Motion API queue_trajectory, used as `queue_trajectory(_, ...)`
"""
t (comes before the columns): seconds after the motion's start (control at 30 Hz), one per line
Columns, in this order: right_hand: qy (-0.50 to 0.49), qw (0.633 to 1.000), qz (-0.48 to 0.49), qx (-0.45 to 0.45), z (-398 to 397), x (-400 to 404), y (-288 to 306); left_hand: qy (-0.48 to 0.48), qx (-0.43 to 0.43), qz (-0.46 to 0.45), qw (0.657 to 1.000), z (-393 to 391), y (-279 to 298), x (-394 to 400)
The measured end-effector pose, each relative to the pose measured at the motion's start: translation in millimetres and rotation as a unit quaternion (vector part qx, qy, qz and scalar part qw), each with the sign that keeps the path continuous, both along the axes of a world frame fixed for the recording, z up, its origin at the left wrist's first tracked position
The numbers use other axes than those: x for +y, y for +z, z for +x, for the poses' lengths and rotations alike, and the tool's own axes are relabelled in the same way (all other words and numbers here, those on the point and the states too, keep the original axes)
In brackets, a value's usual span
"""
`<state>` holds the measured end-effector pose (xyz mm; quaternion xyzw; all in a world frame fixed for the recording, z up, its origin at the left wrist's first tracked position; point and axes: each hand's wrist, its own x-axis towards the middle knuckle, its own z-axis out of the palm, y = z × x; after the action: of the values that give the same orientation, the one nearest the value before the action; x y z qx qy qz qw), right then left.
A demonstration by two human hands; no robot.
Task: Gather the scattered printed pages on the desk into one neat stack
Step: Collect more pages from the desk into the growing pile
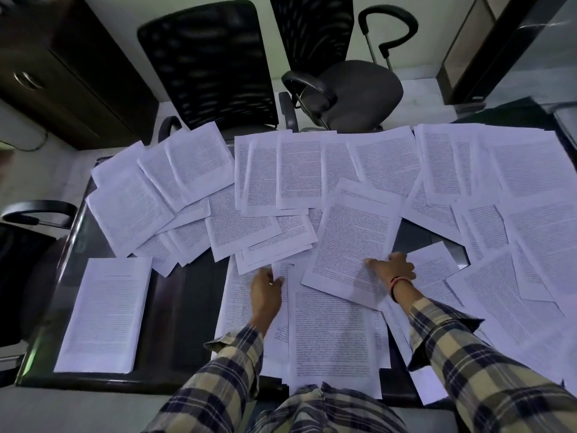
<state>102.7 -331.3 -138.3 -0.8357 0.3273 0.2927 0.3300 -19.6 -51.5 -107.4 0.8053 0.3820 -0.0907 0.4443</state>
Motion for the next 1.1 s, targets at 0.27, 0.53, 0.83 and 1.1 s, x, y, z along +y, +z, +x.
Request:
queue_trajectory(0.27,-0.044,0.999,0.0,-0.008,14,23,3,0.033,-0.008,0.03,0.999,7,-6,-3)
queue_trajectory(0.53,-0.027,1.0,-0.006,0.011,24,12,-45,0.048,0.013,-0.072,0.996,16,-8,-2)
queue_trajectory(0.83,-0.098,0.987,0.066,-0.112,23,12,-5,0.061,0.037,-0.161,0.984,21,-25,1)
queue_trajectory(1.1,-0.015,0.976,0.052,-0.209,19,-13,0,-0.068,0.087,-0.092,0.99,17,-28,8)
